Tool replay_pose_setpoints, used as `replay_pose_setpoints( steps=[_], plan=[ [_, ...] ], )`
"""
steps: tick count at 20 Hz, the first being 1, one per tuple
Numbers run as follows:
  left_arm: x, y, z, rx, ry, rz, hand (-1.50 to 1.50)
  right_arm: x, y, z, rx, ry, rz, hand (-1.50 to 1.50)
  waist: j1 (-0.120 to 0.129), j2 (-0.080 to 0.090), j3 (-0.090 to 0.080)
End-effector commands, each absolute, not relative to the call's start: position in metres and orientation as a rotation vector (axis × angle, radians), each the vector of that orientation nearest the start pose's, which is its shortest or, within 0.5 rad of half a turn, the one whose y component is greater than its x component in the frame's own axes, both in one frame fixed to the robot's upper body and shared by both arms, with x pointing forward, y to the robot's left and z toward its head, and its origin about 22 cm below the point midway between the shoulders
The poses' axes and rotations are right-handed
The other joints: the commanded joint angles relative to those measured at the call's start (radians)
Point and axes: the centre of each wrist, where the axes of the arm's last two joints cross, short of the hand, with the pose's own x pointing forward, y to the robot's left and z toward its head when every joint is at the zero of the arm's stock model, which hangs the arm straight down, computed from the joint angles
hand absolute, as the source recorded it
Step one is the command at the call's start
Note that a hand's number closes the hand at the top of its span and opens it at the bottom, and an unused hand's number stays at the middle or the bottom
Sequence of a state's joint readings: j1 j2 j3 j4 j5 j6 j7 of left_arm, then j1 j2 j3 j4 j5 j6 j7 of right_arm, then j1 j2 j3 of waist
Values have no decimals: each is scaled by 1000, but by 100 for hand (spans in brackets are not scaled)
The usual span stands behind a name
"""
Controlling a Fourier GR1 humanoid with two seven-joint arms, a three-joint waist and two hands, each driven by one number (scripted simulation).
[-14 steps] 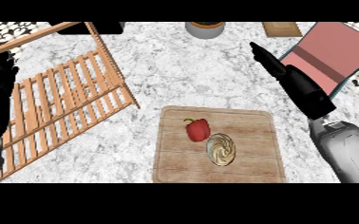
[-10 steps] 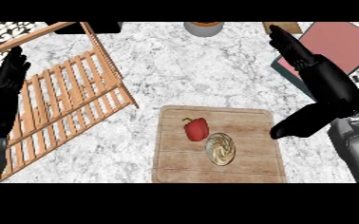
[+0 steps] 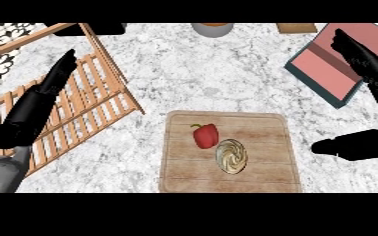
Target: Pick the cupcake from the cutting board and place it in the cardboard box
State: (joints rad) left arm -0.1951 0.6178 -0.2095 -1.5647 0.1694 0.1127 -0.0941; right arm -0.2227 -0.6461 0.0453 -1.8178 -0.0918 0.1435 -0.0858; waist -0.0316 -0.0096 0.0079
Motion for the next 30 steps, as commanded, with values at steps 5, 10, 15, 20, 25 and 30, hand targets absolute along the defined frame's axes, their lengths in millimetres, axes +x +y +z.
replay_pose_setpoints(
  steps=[5,10,15,20,25,30],
  plan=[
    [279,262,62,102,-1736,-517,0,246,-291,169,-297,-2022,1165,-150,19,8,-8],
    [287,273,71,103,-1740,-527,0,228,-271,177,-415,-1761,1470,-150,17,6,-11],
    [290,270,62,111,-1734,-524,0,208,-236,183,-460,-1586,1693,-150,25,9,-12],
    [295,270,59,112,-1752,-540,0,192,-198,194,-580,-1467,1771,-150,31,11,-12],
    [299,265,66,115,-1752,-527,0,183,-169,184,-597,-1336,1807,-150,33,10,-11],
    [294,276,57,86,-1750,-523,0,173,-145,172,-600,-1277,1778,-150,31,9,-9]
  ],
)
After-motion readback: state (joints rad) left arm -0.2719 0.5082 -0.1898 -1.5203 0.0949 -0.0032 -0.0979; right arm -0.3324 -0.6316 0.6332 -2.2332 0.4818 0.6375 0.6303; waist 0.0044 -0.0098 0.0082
